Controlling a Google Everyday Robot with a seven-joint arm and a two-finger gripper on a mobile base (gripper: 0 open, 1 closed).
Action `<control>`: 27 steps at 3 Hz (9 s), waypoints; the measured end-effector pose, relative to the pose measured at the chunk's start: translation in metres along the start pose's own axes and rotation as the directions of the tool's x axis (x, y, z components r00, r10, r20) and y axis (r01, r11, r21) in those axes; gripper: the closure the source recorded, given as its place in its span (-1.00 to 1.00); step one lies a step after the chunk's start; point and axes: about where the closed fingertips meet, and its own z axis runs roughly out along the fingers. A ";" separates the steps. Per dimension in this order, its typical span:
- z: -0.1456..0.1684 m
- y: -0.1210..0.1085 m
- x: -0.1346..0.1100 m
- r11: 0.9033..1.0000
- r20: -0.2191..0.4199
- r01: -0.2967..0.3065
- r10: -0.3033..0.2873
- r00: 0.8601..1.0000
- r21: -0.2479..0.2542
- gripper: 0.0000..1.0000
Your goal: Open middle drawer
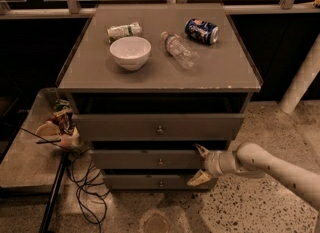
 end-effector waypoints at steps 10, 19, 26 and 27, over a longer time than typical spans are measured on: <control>-0.011 -0.019 -0.017 1.000 0.000 0.000 0.000 1.000 0.000 1.00; -0.027 -0.022 -0.030 0.998 -0.003 0.049 -0.049 0.999 0.035 -0.17; -0.009 0.009 0.010 0.997 -0.022 -0.061 0.061 0.998 -0.038 -0.64; -0.009 0.009 0.010 0.997 -0.022 -0.061 0.061 0.998 -0.038 -0.18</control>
Offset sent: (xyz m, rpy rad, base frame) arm 0.0000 0.0000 0.0000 0.0000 0.0000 0.0000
